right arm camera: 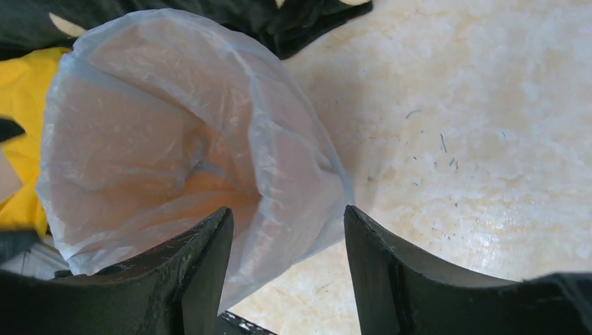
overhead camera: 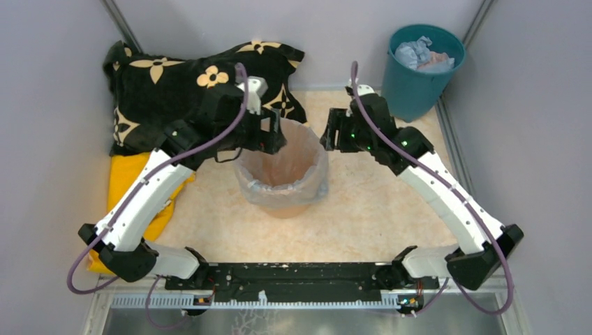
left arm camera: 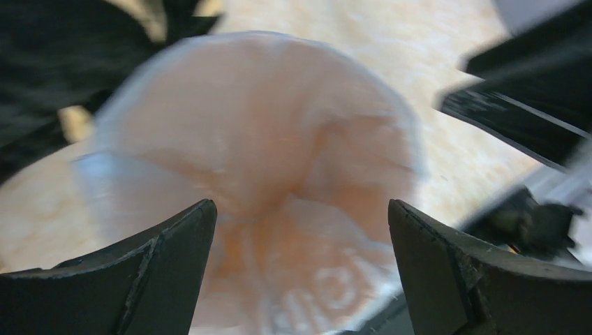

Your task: Put the trash bags into the trash bin

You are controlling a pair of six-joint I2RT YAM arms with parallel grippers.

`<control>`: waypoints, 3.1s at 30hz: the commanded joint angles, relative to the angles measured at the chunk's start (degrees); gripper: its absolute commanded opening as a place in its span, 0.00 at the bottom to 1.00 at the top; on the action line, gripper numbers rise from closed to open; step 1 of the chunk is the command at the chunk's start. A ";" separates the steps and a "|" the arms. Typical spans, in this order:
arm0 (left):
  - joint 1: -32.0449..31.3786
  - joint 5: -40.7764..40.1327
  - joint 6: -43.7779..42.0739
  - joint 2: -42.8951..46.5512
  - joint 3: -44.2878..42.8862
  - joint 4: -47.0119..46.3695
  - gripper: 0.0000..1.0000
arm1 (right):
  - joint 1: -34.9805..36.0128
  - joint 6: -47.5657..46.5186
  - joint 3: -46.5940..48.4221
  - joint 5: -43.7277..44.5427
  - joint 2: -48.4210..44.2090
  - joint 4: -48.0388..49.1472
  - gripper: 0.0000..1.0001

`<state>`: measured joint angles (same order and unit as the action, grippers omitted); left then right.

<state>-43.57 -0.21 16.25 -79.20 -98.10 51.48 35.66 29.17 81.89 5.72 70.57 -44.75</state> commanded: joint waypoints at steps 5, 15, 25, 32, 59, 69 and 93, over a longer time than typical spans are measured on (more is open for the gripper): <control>9.31 -13.66 -3.13 4.41 4.92 6.86 0.98 | 6.42 -3.59 12.20 6.27 10.78 -10.40 0.54; 11.94 -12.27 -4.29 5.32 15.06 3.42 0.96 | 11.83 -2.48 14.50 14.06 18.10 -14.85 0.54; 12.92 -7.00 -4.15 4.19 22.30 -1.86 0.84 | 13.99 -0.79 14.13 17.60 20.35 -17.26 0.53; 12.90 -0.63 -3.61 3.12 22.51 -3.54 0.63 | 14.00 -0.69 16.67 19.00 21.84 -18.09 0.25; 11.52 23.86 -1.38 1.49 18.83 -8.29 0.77 | 3.80 -3.89 12.49 17.01 10.50 -19.21 0.70; 11.53 25.14 -1.92 2.41 19.92 -8.15 0.78 | 11.97 2.44 6.07 12.91 5.94 -21.95 0.72; 11.55 28.29 -2.01 4.31 26.22 -11.00 0.82 | 16.37 6.18 -1.47 15.46 8.61 -18.09 0.11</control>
<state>-31.31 24.40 14.52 -77.12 -70.50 43.79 50.54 36.03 79.37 25.06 77.93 -67.37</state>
